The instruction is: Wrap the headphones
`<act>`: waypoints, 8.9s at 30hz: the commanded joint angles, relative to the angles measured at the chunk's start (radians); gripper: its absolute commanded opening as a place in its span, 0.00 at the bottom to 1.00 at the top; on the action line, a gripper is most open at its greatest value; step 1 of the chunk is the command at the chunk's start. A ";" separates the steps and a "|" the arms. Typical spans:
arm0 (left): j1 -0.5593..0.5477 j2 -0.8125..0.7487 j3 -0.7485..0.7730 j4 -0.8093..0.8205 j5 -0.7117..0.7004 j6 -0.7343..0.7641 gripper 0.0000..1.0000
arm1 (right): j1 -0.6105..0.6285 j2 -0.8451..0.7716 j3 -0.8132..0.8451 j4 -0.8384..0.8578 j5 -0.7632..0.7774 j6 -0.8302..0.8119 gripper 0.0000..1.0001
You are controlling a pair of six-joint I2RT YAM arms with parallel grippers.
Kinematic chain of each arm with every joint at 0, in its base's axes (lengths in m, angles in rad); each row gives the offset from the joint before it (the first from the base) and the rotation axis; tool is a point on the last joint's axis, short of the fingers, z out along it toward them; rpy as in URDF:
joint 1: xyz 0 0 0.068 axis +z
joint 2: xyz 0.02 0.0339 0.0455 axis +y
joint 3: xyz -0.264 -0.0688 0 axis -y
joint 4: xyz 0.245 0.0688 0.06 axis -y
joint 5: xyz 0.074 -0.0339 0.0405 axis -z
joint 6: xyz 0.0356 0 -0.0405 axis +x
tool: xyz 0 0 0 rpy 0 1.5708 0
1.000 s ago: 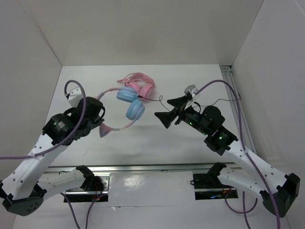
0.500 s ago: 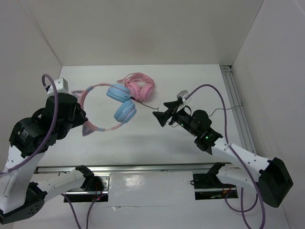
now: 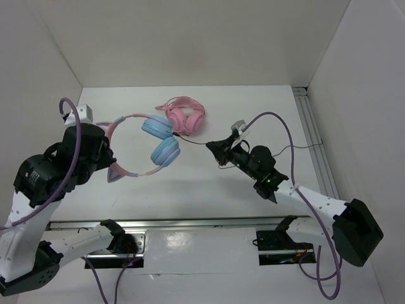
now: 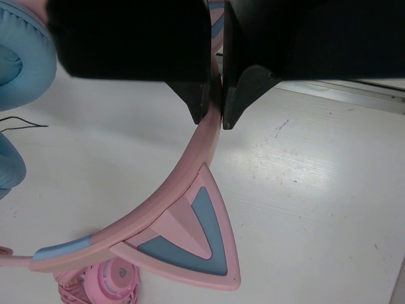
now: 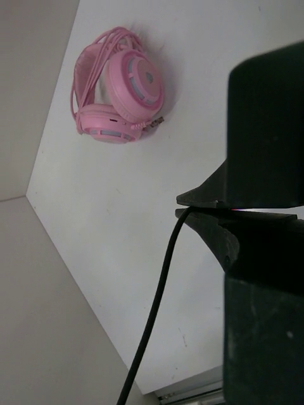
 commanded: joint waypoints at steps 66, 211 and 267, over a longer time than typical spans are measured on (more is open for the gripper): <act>-0.411 -0.077 -0.255 0.783 0.239 0.545 0.00 | 0.294 0.238 0.131 0.128 -0.036 -0.091 0.41; -0.437 0.038 -0.091 0.748 0.020 0.286 0.00 | -0.097 0.725 0.302 0.214 -0.499 0.167 0.15; -0.029 0.182 -0.102 0.678 -0.188 -0.009 0.00 | 0.346 0.535 0.086 -0.008 0.041 0.012 0.00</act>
